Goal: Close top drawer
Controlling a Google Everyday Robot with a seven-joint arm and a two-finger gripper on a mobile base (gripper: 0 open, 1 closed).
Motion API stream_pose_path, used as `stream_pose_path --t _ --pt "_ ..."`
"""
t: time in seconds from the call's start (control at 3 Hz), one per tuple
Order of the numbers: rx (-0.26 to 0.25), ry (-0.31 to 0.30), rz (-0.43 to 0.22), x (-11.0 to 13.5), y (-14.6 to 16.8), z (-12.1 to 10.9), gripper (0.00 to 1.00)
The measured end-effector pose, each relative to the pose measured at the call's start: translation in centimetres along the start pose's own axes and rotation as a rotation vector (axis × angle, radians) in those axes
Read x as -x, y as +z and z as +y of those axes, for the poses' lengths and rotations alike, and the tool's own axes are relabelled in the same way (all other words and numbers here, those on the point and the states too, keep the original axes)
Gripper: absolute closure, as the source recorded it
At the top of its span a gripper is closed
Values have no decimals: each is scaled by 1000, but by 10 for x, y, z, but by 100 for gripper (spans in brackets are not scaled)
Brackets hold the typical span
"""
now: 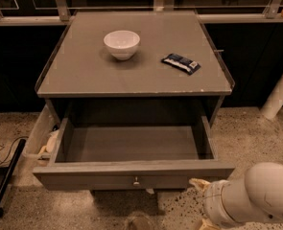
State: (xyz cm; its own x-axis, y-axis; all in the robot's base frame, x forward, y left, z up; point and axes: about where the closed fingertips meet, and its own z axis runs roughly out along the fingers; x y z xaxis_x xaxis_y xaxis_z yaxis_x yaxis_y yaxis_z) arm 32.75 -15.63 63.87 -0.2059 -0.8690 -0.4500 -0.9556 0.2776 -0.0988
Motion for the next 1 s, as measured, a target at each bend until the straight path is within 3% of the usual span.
stream_pose_path --t 0.33,0.67,1.0 --pt "-3 -39 -26 6 13 -39 42" --pt "-12 -102 -32 17 31 -94 65" --pt "-12 -102 -32 18 30 -93 88"
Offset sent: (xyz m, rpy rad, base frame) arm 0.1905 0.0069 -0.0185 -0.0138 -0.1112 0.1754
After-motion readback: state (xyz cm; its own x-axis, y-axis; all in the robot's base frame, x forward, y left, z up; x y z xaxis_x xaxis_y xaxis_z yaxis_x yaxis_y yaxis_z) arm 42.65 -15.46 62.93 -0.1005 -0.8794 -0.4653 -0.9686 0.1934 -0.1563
